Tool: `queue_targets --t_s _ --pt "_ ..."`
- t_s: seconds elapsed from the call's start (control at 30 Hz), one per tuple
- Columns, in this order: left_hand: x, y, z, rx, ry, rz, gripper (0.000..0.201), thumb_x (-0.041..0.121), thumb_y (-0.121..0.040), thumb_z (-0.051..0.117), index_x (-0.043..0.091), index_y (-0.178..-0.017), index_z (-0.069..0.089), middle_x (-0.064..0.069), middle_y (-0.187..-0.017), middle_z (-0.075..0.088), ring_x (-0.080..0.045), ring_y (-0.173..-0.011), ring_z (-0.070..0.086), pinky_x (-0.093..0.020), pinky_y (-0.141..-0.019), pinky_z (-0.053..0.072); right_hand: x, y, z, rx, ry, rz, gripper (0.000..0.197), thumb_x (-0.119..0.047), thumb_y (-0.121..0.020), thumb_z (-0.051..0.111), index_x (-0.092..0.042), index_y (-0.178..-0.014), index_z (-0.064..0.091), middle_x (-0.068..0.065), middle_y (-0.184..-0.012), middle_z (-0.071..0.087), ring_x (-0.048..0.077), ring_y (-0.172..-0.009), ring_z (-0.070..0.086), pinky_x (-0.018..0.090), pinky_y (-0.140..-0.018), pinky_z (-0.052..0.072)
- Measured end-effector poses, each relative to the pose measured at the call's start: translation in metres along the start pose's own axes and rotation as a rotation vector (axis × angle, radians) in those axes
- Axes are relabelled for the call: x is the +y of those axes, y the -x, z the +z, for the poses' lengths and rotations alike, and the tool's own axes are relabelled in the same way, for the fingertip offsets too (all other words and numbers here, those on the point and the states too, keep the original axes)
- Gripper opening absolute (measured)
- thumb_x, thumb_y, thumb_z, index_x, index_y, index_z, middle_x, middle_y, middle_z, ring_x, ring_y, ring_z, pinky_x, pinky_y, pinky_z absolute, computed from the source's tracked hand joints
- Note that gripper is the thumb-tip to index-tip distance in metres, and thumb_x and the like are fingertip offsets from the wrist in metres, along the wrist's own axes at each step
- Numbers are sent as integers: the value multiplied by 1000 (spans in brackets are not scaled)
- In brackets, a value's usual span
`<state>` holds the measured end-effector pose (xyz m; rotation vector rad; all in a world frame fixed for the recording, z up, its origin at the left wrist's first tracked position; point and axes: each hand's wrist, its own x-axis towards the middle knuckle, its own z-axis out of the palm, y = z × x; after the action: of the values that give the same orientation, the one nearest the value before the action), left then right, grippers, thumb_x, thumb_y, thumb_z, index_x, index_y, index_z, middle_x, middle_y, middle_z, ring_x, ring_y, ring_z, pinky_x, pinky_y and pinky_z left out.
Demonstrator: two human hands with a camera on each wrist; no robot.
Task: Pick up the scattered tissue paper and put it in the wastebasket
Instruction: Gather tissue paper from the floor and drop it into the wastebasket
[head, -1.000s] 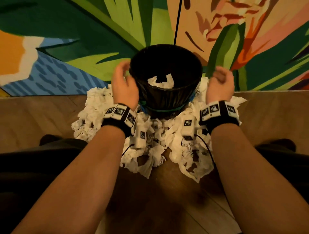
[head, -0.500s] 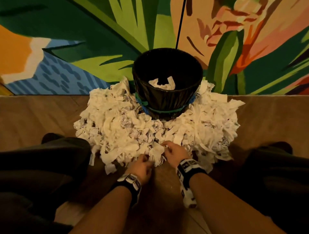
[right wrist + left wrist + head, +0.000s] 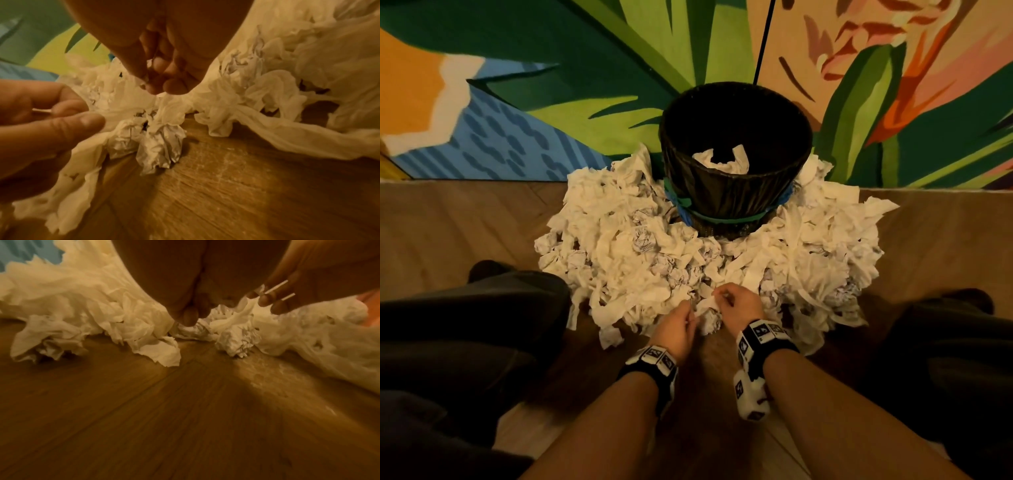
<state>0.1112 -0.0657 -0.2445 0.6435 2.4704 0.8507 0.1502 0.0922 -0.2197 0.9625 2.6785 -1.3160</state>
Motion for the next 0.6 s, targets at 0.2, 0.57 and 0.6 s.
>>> queue_targets --t_s 0.2,0.57,0.6 --pt "11 -8 -21 211 139 -128 25 22 -102 40 25 -116 61 -3 -67 60 -13 -51 49 -23 -47 35 -14 -3 -13 47 -202 -4 12 -23 -98 56 -25 -96 67 -5 -85 64 13 -80 59 26 -73 46" --pt "-15 2 -32 381 137 -146 27 13 -94 61 13 -67 55 -2 -77 53 -17 -63 50 -23 -64 39 11 18 5 -409 587 -277 47 -34 -91 59 -35 -137 50 -1 -148 38 26 -138 30 41 -116 22" --pt "-17 2 -32 380 144 -175 20 15 -96 58 14 -76 58 -1 -74 54 -16 -61 50 -22 -60 38 16 23 10 -427 626 -285 46 -32 -89 63 -33 -133 52 0 -145 38 26 -135 31 41 -113 28"
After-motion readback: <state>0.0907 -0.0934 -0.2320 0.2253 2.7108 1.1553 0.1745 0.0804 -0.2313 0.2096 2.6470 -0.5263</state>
